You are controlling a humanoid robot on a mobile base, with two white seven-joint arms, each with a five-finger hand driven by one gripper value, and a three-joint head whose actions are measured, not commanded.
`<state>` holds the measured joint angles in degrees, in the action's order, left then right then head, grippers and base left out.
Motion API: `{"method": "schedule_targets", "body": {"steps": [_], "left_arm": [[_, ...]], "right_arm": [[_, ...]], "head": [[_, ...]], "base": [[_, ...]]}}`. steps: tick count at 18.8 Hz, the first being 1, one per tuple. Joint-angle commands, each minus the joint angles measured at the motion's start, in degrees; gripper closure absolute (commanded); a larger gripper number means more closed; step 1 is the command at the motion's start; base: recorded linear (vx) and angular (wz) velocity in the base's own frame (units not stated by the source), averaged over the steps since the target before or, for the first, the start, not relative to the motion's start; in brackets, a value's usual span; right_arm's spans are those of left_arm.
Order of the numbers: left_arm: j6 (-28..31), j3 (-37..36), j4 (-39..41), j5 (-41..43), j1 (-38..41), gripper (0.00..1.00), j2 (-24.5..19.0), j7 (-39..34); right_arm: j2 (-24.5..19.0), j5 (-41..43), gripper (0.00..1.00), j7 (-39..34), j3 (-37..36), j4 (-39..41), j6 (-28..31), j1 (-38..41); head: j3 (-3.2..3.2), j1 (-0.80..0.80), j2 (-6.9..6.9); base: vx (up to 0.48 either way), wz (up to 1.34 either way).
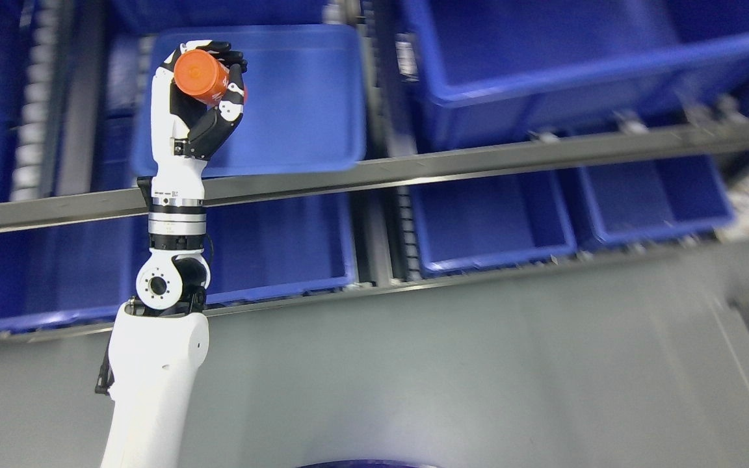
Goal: Grab orange capacitor from left shelf to right desk
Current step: 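Hold the capacitor raised in the left hand while turning toward the steel table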
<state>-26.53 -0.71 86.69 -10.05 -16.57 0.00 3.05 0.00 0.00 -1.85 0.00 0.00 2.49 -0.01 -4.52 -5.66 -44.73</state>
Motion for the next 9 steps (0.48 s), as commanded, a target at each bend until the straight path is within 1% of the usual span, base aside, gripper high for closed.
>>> {"method": "schedule_targets", "body": {"steps": [1, 7, 9], "left_arm": [[0.1, -0.6, 7.3, -0.1, 2.3, 0.95, -1.0, 0.4], [0.1, -0.8, 7.9, -0.1, 1.9, 0.95, -1.0, 2.3], [-0.1, -2.3, 8.0, -0.1, 2.0, 0.95, -1.0, 3.6]], "right_arm": [[1.0, -0.1, 0.0, 0.0, -0.6, 1.9, 0.0, -0.1], [1.0, 0.0, 0.0, 0.0, -0.6, 1.9, 0.0, -0.1], [1.0, 0.0, 0.0, 0.0, -0.6, 1.9, 0.0, -0.1]], "head": [[0.0, 0.0, 0.0], [0.0, 0.0, 0.0], [0.0, 0.0, 0.0]], "base": [[-0.223, -0.89], [-0.246, -1.03], [-0.215, -1.04]]}}
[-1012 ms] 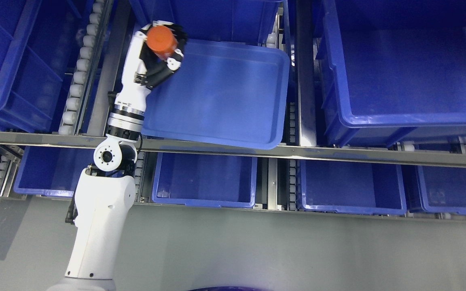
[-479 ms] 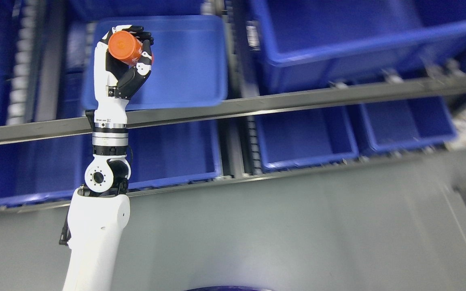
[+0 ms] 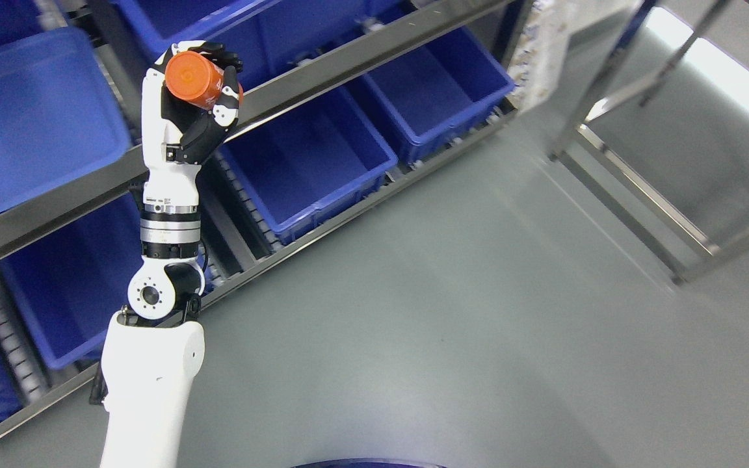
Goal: Grab orange capacitor from left shelf to right desk
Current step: 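Hold the capacitor raised in the left hand while turning toward the steel table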
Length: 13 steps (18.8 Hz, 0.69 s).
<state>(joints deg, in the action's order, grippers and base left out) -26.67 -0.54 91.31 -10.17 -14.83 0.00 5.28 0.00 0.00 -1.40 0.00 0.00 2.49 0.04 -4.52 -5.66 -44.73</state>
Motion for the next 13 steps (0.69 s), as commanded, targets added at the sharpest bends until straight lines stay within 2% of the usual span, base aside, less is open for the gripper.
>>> {"method": "schedule_targets", "body": {"steps": [1, 4, 13], "left_arm": [[-0.1, -2.9, 3.4, 0.0, 0.2, 0.95, -1.0, 1.6], [-0.7, -5.2, 3.3, 0.0, 0.2, 0.95, -1.0, 1.6], [-0.8, -15.7, 3.3, 0.0, 0.2, 0.94, -1.0, 1.6]], "right_arm": [[1.0, 0.0, 0.0, -0.5, -0.6, 1.9, 0.0, -0.1], [1.0, 0.0, 0.0, -0.5, -0.6, 1.9, 0.0, -0.1], [1.0, 0.0, 0.0, -0.5, -0.6, 1.9, 0.0, -0.1]], "head": [[0.0, 0.0, 0.0], [0.0, 0.0, 0.0], [0.0, 0.0, -0.01]], "base": [[-0.135, -0.97], [-0.067, -0.86], [0.081, -0.4]]}}
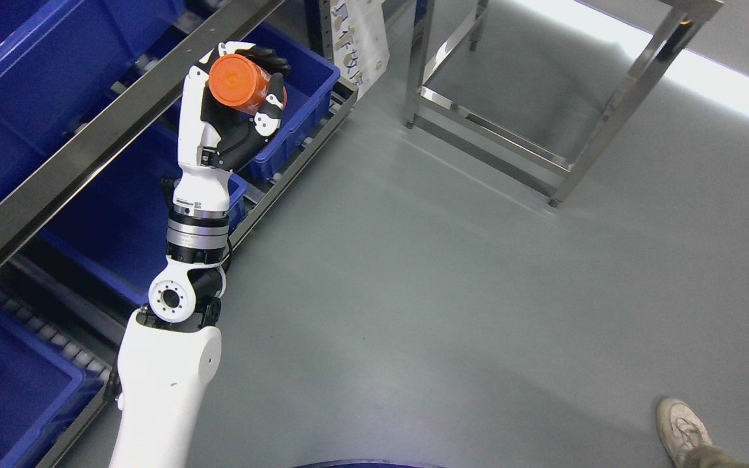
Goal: Grab orange capacitor from left shelf to right desk
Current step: 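Hold the capacitor raised in the left hand while turning toward the steel table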
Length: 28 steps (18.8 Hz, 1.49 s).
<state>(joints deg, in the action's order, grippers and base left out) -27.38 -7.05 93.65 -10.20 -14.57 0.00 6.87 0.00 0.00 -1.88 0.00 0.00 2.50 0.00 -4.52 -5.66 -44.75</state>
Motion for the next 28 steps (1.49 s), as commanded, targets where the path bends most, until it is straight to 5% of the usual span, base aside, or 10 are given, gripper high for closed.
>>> {"method": "schedule_targets", "body": {"steps": [1, 28], "left_arm": [[0.0, -10.2, 0.8, 0.0, 0.0, 0.94, -1.0, 0.0], [4.0, -13.4, -2.8, 0.1, -7.0, 0.94, -1.0, 0.0]], "right_arm": [[1.0, 0.0, 0.0, 0.0, -0.6, 1.9, 0.0, -0.1], [1.0, 0.0, 0.0, 0.0, -0.6, 1.9, 0.0, -0.1]], "head": [[0.0, 0.0, 0.0], [0.0, 0.0, 0.0]], "base": [[0.157, -0.47], [0.305, -0.22]]}}
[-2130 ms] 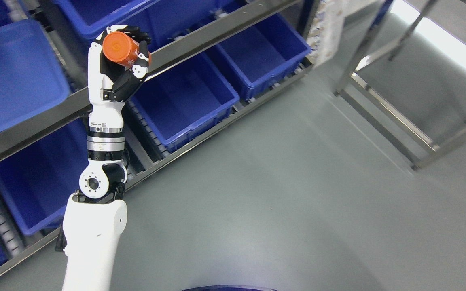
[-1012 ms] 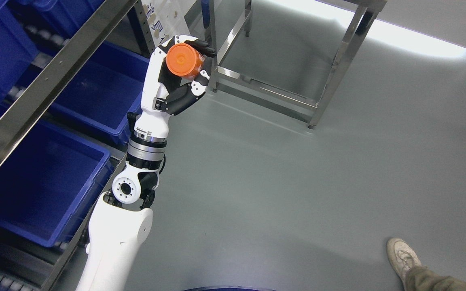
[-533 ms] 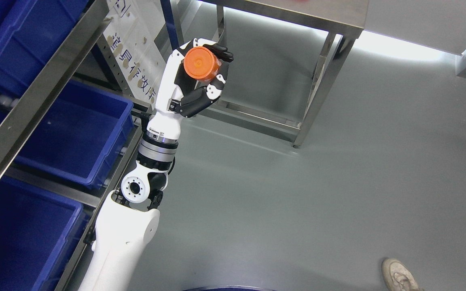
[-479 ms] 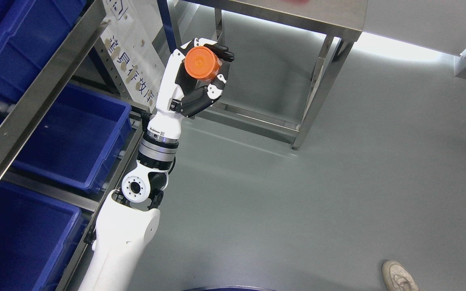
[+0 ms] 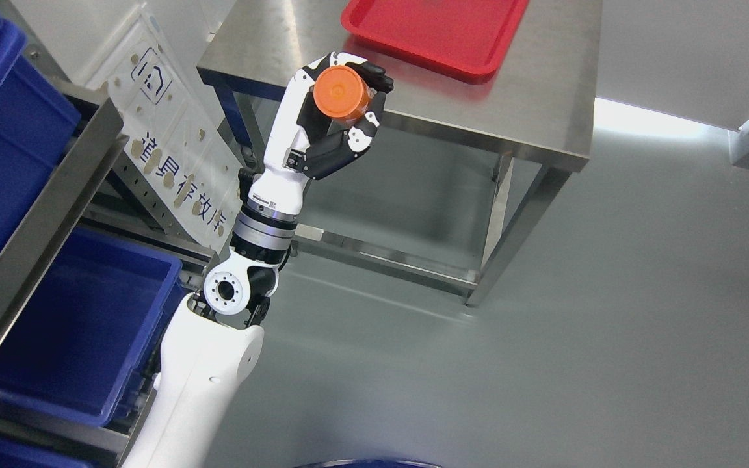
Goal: Grab orange capacitor from left shelf to right desk
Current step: 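Hold the capacitor raised in the left hand while turning toward the steel table, then lower the capacitor into the red tray and open the left hand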
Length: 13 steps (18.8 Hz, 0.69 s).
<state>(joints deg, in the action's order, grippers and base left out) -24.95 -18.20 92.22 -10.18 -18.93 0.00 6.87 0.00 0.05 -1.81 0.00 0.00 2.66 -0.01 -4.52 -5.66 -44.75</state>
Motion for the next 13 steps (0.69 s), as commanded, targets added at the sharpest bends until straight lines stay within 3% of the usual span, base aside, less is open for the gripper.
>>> {"method": "schedule_targets", "body": {"steps": [1, 6, 13], "left_arm": [[1.9, -2.4, -1.4, 0.1, -2.8, 0.94, -1.0, -0.1], [3.4, -2.5, -2.6, 0.1, -3.1, 0.94, -1.0, -0.1], [11.0, -10.3, -6.3, 0.7, -4.8, 0.93, -1.0, -0.5]], "right_arm": [[1.0, -0.1, 0.0, 0.0, -0.6, 1.9, -0.2, -0.1], [1.0, -0.1, 0.0, 0.0, -0.6, 1.9, -0.2, -0.1], [1.0, -0.1, 0.0, 0.0, -0.6, 1.9, -0.2, -0.1]], "head": [[0.0, 0.0, 0.0], [0.0, 0.0, 0.0], [0.0, 0.0, 0.0]], "base": [[0.494, 0.04], [0.438, 0.02], [0.367, -0.05]]}}
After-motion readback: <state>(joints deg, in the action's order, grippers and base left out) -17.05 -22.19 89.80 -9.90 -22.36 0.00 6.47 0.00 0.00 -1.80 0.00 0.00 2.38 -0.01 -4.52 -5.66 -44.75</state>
